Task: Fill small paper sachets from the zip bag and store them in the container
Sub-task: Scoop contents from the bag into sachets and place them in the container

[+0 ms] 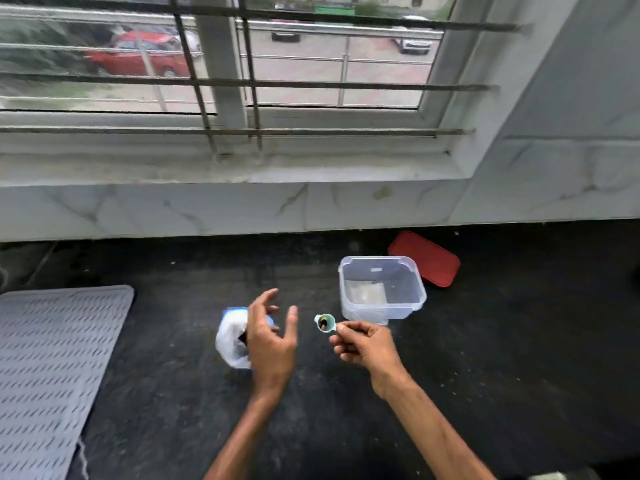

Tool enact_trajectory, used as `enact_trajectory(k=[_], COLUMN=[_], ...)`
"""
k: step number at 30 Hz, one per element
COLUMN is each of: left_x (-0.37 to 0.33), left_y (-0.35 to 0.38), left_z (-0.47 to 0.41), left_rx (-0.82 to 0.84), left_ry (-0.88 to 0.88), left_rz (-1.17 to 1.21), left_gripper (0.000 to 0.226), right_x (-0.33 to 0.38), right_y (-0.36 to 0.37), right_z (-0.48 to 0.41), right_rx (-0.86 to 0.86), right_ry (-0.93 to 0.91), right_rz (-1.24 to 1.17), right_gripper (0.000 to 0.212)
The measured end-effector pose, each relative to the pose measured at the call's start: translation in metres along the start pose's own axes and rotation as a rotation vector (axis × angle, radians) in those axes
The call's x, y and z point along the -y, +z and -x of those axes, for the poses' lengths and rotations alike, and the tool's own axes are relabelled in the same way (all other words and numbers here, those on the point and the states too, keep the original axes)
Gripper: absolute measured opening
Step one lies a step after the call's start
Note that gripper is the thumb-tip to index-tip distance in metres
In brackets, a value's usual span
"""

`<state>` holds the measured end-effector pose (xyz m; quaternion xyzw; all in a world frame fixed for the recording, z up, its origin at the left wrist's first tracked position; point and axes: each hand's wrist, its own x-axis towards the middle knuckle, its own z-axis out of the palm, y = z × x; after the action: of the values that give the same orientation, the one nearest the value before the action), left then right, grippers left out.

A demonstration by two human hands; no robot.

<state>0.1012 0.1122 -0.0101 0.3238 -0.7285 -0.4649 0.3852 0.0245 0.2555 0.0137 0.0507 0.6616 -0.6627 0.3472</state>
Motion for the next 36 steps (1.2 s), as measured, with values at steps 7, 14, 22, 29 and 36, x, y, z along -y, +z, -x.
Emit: enact_trajectory(k=[7, 14, 22, 29, 36], left_x=[-0.005, -0.005, -0.004, -0.005, -0.006], left_y=[0.076, 0.093, 0.100, 0.104, 0.103], left_z=[0.050, 0.061, 0.076, 0.083, 0.086], left_rx=[0.517, 0.523, 0.435, 0.351, 0.307], left_ry=[0.220, 0.156, 0.065, -0.046, -0.030], left_rz=[-0.448, -0.535, -0.434, -0.372, -0.388], left_gripper=[0.041, 0.012, 0.018, 0.019, 0.020], right_x=[0.021, 0.019, 0.012, 0.016, 0.021], right_y=[-0.082, -0.099, -0.105, -0.109, -0.119], right_z=[0.000, -0.018, -0.036, -0.042, -0.049], right_rx=[-0.192, -0.205, -0.117, -0.061, -0.007], right_ry=[-0.109, -0.160, -0.374, -0.526, -0.447], right_rz=[0.030, 0.217, 0.754, 1.010, 0.712], right_gripper=[0.008, 0.006, 0.002, 0.012, 0.006])
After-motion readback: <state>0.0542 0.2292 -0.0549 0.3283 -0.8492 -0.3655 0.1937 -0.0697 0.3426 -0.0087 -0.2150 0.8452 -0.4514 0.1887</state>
